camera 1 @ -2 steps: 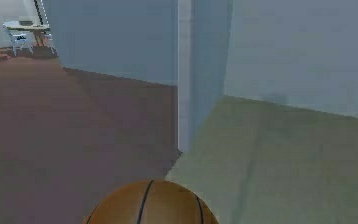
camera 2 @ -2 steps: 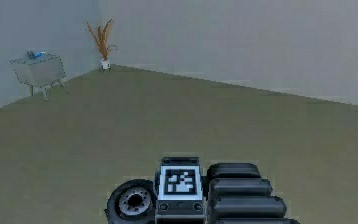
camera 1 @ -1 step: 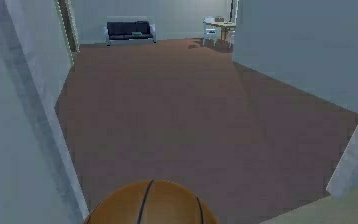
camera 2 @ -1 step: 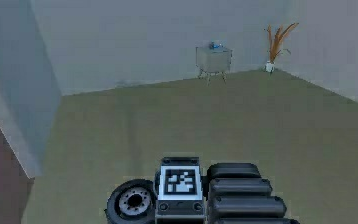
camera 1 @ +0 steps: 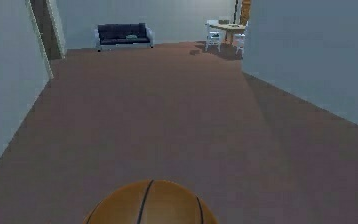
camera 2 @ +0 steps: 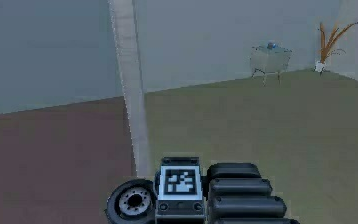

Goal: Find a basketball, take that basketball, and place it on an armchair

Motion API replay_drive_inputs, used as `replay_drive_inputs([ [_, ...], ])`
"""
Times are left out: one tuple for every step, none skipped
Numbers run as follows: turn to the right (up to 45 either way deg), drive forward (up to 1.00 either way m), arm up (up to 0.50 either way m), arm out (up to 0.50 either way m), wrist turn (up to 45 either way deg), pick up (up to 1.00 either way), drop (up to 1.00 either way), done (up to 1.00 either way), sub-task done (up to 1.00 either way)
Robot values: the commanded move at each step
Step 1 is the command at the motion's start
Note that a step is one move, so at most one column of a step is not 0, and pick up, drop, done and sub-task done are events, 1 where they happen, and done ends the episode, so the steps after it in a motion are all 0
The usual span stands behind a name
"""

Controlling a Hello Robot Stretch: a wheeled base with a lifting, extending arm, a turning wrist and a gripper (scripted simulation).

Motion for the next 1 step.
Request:
replay_drive_inputs([
  [-9.0,0.0,0.0,0.0,0.0,0.0,0.0,0.0,0.0],
])
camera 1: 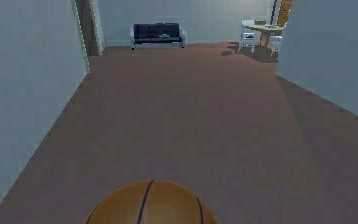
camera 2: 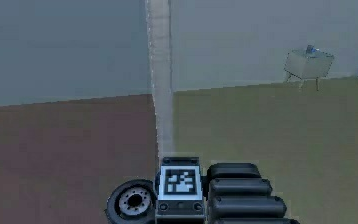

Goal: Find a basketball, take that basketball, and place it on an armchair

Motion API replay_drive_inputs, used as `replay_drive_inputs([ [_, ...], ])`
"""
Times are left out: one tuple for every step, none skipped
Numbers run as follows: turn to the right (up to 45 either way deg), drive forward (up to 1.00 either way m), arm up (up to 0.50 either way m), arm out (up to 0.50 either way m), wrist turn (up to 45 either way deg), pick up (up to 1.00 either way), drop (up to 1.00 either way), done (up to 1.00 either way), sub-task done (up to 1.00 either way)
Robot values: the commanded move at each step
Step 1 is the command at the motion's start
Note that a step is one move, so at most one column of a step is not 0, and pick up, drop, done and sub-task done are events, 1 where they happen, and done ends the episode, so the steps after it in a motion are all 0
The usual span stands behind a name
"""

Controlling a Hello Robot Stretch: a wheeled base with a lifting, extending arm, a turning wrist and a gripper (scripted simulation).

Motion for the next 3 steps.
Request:
replay_drive_inputs([
  [0.0,0.05,0.0,0.0,0.0,0.0,0.0,0.0,0.0],
  [-15.0,0.0,0.0,0.0,0.0,0.0,0.0,0.0,0.0],
  [0.0,1.0,0.0,0.0,0.0,0.0,0.0,0.0,0.0],
])
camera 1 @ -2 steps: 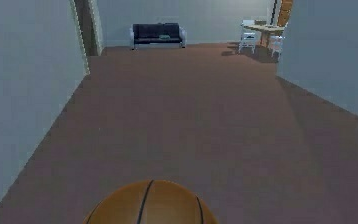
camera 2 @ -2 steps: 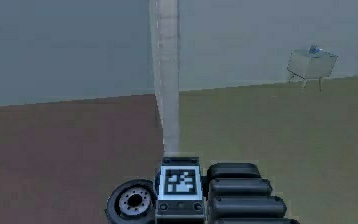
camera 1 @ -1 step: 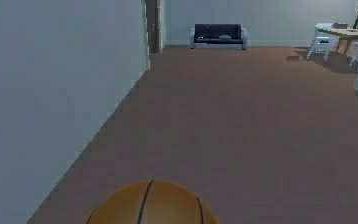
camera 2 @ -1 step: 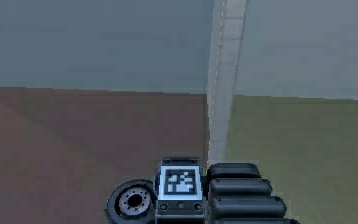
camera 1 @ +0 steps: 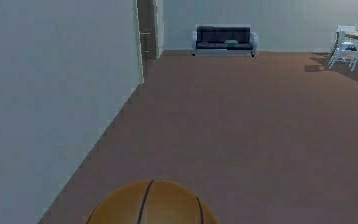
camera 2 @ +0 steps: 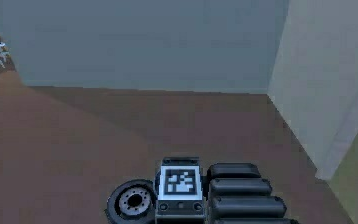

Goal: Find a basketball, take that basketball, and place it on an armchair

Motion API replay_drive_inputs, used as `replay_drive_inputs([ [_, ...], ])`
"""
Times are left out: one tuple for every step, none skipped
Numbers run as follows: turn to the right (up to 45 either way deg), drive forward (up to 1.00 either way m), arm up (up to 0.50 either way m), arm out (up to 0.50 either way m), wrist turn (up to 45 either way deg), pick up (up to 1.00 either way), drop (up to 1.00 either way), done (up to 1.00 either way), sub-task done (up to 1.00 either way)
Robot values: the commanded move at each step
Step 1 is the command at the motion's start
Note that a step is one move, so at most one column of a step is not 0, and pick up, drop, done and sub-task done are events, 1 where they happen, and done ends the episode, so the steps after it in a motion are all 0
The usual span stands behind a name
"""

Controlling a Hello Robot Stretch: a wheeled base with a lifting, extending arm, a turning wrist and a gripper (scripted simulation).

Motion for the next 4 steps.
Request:
replay_drive_inputs([
  [0.0,1.0,0.0,0.0,0.0,0.0,0.0,0.0,0.0],
  [0.0,1.0,0.0,0.0,0.0,0.0,0.0,0.0,0.0],
  [0.0,1.0,0.0,0.0,0.0,0.0,0.0,0.0,0.0],
  [0.0,1.0,0.0,0.0,0.0,0.0,0.0,0.0,0.0],
])
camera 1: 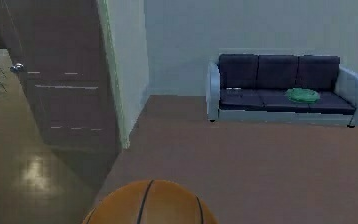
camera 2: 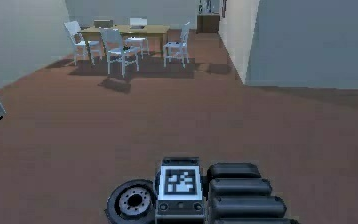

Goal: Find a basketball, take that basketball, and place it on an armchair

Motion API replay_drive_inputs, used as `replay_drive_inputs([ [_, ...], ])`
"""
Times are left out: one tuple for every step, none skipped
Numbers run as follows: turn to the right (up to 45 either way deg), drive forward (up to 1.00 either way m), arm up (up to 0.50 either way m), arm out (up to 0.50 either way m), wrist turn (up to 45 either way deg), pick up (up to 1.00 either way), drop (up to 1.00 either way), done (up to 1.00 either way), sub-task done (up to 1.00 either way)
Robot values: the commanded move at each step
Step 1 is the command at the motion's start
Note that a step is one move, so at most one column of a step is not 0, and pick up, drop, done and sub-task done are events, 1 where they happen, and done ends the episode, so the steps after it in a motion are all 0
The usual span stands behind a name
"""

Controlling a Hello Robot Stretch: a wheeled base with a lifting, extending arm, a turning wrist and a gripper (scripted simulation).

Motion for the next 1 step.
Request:
replay_drive_inputs([
  [-15.0,0.0,0.0,0.0,0.0,0.0,0.0,0.0,0.0],
])
